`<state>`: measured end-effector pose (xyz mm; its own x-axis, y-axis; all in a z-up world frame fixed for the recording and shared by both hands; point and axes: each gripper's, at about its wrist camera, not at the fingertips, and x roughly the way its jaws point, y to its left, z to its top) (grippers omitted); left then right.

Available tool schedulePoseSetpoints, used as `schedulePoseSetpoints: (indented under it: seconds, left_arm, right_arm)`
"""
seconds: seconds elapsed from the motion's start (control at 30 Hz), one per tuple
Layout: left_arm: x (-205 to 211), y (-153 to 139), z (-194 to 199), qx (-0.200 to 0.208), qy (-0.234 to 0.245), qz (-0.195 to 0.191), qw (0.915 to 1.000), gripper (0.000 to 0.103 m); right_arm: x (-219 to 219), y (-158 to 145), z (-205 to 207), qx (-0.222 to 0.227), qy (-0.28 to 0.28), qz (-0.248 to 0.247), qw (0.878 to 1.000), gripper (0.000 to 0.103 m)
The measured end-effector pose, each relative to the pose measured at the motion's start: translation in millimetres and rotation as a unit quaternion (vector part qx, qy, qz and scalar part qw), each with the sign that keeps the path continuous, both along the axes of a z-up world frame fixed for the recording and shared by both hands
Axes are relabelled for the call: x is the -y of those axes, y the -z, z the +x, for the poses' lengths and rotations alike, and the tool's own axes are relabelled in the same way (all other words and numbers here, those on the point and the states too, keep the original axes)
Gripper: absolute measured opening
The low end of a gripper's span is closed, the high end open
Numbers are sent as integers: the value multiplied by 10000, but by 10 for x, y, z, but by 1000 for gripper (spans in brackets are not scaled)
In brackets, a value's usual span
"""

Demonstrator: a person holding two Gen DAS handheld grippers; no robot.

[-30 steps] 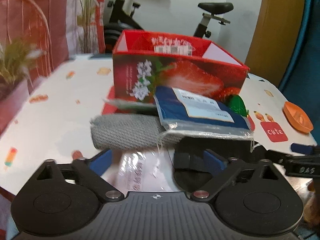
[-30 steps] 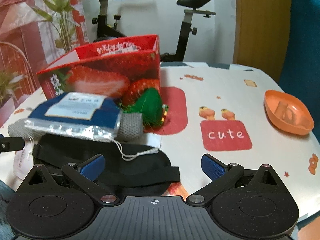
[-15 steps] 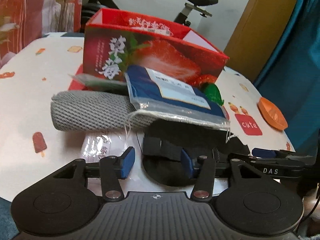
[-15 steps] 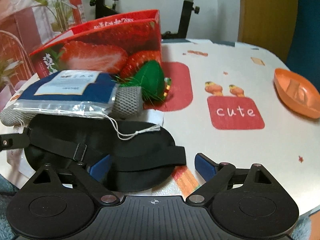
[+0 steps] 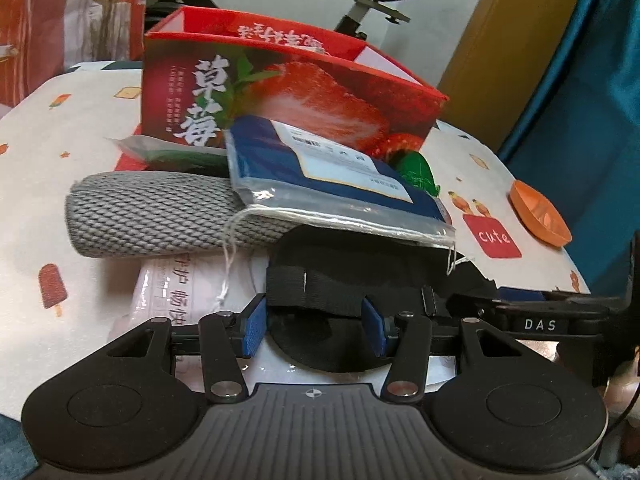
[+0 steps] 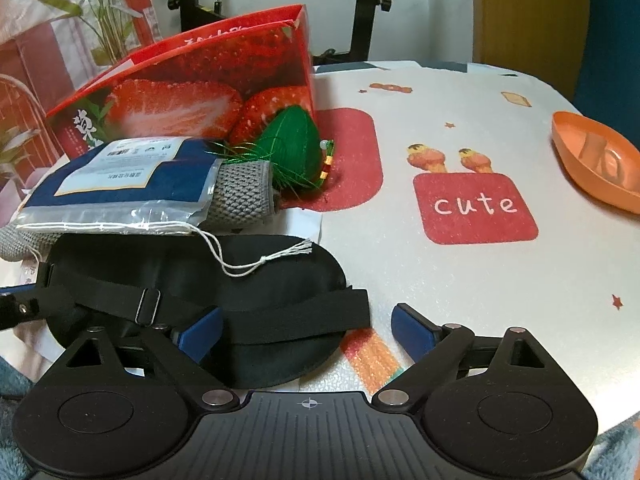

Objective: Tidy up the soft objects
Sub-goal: 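Close the left gripper on the black eye mask strap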

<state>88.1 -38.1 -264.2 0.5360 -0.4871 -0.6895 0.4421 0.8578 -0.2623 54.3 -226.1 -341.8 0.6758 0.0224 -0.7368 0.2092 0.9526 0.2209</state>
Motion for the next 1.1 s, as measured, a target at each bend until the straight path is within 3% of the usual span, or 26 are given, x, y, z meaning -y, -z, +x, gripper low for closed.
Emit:
schedulePoseSetpoints:
  seconds: [0.2,0.4,0.63,0.77,0.9,1.1]
  left_arm:
    - [-57,76,59,-183,-133,-144,9996,47]
    - [-61,100,63,-187,-110,-71,9997,47]
    - [-54,110,59,-164,-84,-22,9998,47]
    - [-74,118,64,-184,-103,-70,9998,47]
    - [-70,123,62,-186,-108,-62,9997,47]
    - [-73,121,64,-189,-103,-69,9997,47]
  right_arm:
    - [44,-10,-19,99,-1,167,9998,86]
    - [37,-36,-43,192,-110,300,9993,72]
    - [13,-128,-127,487,-176,393,9979,67]
    - [20,-233,-206,881,-194,426,9950,54]
    - [135,-273,-250,1161,-74,802,9900,39]
    - [219,-171,-232,1032,21,1067,9889,33]
